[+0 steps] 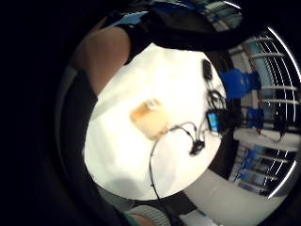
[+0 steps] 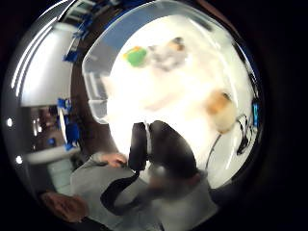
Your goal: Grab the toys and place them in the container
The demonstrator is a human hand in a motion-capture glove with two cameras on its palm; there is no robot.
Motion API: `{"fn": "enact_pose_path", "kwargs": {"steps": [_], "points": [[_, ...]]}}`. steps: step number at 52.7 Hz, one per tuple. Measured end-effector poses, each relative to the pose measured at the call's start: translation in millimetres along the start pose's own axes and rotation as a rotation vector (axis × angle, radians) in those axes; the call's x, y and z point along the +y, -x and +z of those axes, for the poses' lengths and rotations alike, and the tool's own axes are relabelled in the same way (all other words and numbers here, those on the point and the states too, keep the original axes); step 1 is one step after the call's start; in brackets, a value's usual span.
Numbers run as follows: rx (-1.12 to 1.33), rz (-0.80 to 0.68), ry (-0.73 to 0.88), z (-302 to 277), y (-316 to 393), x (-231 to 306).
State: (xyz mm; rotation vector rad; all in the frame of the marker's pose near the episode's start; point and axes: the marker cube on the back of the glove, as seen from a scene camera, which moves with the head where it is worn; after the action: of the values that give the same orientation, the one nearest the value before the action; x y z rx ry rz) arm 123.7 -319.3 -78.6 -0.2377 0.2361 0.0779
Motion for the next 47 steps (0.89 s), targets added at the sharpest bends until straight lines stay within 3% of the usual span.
{"fn": "enact_pose_path", "kwargs": {"steps": [8, 20, 25, 33, 47], "points": [[-0.088, 0.229, 0.018, 15, -60, 26], [-0.135, 0.259, 0.020, 64, -60, 11], [-0.151, 0.317, 0.062, 113, -58, -5], [-0.208, 0.245, 0.215, 196, -31, -12], [-0.179, 0.272, 0.193, 202, -32, -20]]}}
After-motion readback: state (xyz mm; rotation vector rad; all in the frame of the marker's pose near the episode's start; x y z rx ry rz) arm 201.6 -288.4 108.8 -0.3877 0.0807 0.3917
